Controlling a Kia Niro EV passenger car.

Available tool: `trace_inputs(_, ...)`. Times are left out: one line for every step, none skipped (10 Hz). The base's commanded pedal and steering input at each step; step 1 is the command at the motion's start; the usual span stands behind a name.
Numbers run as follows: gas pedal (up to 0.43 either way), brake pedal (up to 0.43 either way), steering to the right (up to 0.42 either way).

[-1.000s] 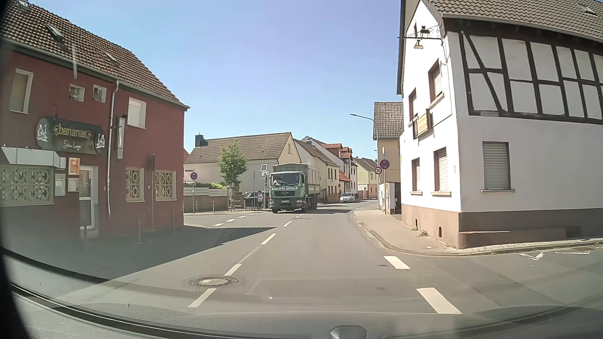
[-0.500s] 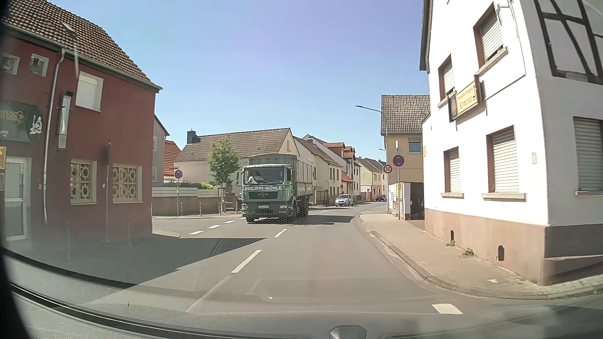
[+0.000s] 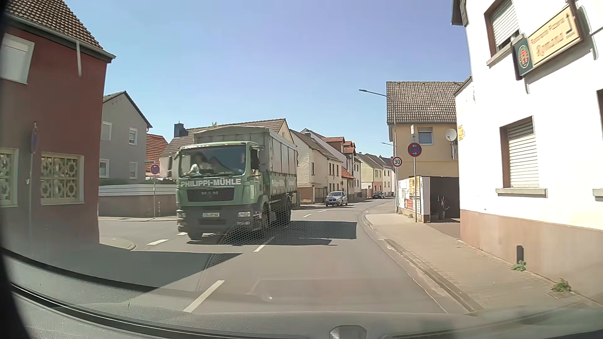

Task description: Follow the waypoints while adhering to traffic rules and regulations

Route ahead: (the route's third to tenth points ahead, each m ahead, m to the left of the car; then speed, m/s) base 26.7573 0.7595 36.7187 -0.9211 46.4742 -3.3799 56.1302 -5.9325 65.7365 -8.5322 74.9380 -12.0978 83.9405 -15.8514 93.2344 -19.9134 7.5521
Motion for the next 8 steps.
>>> trace_inputs(0.087, 0.03, 0.004)
trace_inputs(0.087, 0.03, 0.004)
trace_inputs(0.087, 0.03, 0.004)
trace_inputs(0.087, 0.03, 0.004)
trace_inputs(0.087, 0.03, 0.006)
trace_inputs(0.087, 0.03, 0.007)
trace_inputs(0.087, 0.03, 0.007)
trace_inputs(0.087, 0.03, 0.009)
